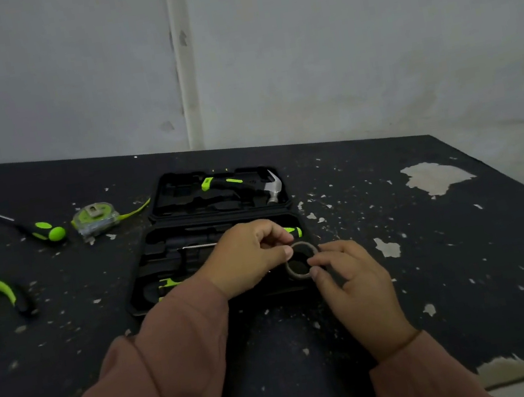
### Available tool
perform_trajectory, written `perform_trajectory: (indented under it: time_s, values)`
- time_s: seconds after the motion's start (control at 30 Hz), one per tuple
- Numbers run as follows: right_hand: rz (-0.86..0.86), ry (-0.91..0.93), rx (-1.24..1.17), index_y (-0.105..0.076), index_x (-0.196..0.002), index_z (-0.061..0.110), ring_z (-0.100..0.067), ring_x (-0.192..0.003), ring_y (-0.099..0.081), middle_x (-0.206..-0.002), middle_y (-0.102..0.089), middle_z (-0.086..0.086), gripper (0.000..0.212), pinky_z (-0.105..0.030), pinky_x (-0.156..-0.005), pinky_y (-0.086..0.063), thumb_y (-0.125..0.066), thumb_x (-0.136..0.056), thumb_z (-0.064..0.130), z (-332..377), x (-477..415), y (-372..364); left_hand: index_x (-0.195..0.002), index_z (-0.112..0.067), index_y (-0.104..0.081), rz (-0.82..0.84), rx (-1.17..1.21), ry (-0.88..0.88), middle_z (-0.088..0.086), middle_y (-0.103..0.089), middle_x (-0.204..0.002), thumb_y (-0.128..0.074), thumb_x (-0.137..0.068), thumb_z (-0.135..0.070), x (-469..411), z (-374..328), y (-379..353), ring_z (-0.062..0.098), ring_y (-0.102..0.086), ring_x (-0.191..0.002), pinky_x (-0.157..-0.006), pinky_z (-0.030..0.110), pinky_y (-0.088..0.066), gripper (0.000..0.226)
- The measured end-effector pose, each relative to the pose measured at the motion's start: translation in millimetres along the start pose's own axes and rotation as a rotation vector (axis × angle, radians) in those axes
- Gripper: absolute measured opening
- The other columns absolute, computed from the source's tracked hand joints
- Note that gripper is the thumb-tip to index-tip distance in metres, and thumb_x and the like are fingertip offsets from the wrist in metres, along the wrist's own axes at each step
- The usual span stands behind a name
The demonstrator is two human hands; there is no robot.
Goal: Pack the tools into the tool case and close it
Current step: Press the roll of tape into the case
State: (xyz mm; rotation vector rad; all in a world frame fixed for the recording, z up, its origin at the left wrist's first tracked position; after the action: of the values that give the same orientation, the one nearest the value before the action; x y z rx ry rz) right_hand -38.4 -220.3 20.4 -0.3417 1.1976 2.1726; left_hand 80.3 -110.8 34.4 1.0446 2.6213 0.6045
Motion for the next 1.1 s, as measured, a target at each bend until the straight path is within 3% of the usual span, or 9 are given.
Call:
perform_trajectory:
  time_s: [0.1,0.17,0.33,0.43,0.57,0.77,0.87,1.0,1.1]
  values:
    - [0.031,-0.01,-0.023,-0.073,-0.085,0.019,-0.009,-0.088,-0.058,-0.091,-0.056,0.012,0.016,-0.006,-0.078,-0.038,-0.06,-0.076,0.023,-0.9,-0.7,-3.1,-0.078,-0.034,-0.064,-0.001,-0.078,-0.02,-0.006,-0.065,-0.072,-0.07,-0.079,-0.018,-0.1,4.9,0.0,0.007,-0.057,-0.067,-0.07,0.023,-0.048,0.018]
    - [0.034,-0.006,-0.034,-0.072,-0.082,0.018,-0.012,-0.088,-0.059,-0.089,-0.057,0.011,0.014,-0.01,-0.077,-0.038,-0.061,-0.075,0.022,-1.1,-0.8,-3.5,-0.081,-0.031,-0.066,-0.008,-0.127,-0.041,-0.004,-0.066,-0.076,-0.07,-0.079,-0.018,-0.2,6.4,-0.6,0.007,-0.056,-0.067,-0.069,0.023,-0.048,0.014]
    - [0.063,0.0,-0.037,-0.072,-0.081,0.02,-0.008,-0.09,-0.054,-0.088,-0.059,0.012,0.015,0.0,-0.078,-0.034,-0.059,-0.075,0.024,-3.1,-2.2,-6.0,-0.089,-0.021,-0.069,-0.037,-0.217,-0.081,-0.013,-0.055,-0.08,-0.069,-0.079,-0.019,1.6,6.0,0.1,0.001,-0.052,-0.062,-0.062,0.011,-0.042,0.011]
    - [0.074,0.005,-0.026,-0.073,-0.083,0.02,-0.007,-0.092,-0.052,-0.092,-0.063,0.008,0.02,-0.002,-0.077,-0.034,-0.056,-0.077,0.028,-3.3,-1.9,-6.5,-0.093,-0.023,-0.066,-0.039,-0.283,-0.088,-0.015,-0.053,-0.075,-0.066,-0.08,-0.021,5.1,4.5,-1.2,-0.008,-0.051,-0.06,-0.056,0.003,-0.036,0.013]
    - [0.105,0.039,0.015,-0.073,-0.082,0.017,-0.004,-0.093,-0.045,-0.099,-0.064,0.005,0.035,0.006,-0.086,-0.024,-0.044,-0.078,0.036,-1.4,-0.9,-12.4,-0.109,-0.032,-0.059,0.0,-0.401,-0.115,-0.011,-0.059,-0.087,-0.06,-0.082,-0.023,7.4,4.6,-8.4,-0.001,-0.048,-0.067,-0.071,0.02,-0.043,0.029]
    - [0.094,0.086,0.024,-0.073,-0.083,0.016,0.01,-0.091,-0.032,-0.093,-0.068,-0.002,0.032,0.006,-0.088,-0.021,-0.045,-0.08,0.032,2.2,1.0,-11.6,-0.103,-0.025,-0.066,-0.014,-0.478,-0.113,-0.008,-0.053,-0.091,-0.059,-0.084,-0.023,9.7,3.8,-10.3,0.012,-0.053,-0.088,-0.085,0.03,-0.047,0.021]
    - [0.07,0.125,0.089,-0.071,-0.095,0.015,0.001,-0.095,-0.044,-0.096,-0.069,-0.002,0.033,-0.006,-0.087,-0.029,-0.048,-0.08,0.032,3.0,3.7,-8.7,-0.112,-0.025,-0.063,-0.003,-0.512,-0.119,-0.006,-0.053,-0.096,-0.057,-0.087,-0.025,11.9,2.7,-10.6,0.014,-0.053,-0.099,-0.087,0.029,-0.045,0.026]
    - [0.103,0.1,0.202,-0.073,-0.094,0.023,-0.021,-0.096,-0.062,-0.1,-0.071,0.001,0.033,-0.04,-0.084,-0.047,-0.049,-0.08,0.041,2.2,8.0,-9.7,-0.125,-0.027,-0.056,0.072,-0.554,-0.131,-0.005,-0.053,-0.105,-0.056,-0.087,-0.033,13.4,5.1,-11.3,0.014,-0.049,-0.104,-0.091,0.03,-0.043,0.039]
    - [0.125,0.092,0.306,-0.072,-0.089,0.033,-0.019,-0.101,-0.06,-0.1,-0.072,0.006,0.033,-0.04,-0.089,-0.035,-0.044,-0.08,0.048,7.9,10.7,-8.6,-0.123,-0.031,-0.055,0.106,-0.515,-0.119,-0.009,-0.048,-0.099,-0.061,-0.083,-0.032,13.2,6.0,-9.7,0.011,-0.043,-0.093,-0.086,0.026,-0.04,0.041]
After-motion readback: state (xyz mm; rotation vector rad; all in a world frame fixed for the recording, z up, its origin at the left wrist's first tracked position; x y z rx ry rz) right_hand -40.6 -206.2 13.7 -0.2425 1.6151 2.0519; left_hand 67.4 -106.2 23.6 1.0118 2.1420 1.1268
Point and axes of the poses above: each hand's wrist, its own x-axis away from the middle knuckle, its own y-axis out of the back of the hand, z = x × y, the point moved 5 cm from there along -x, towards the middle knuckle
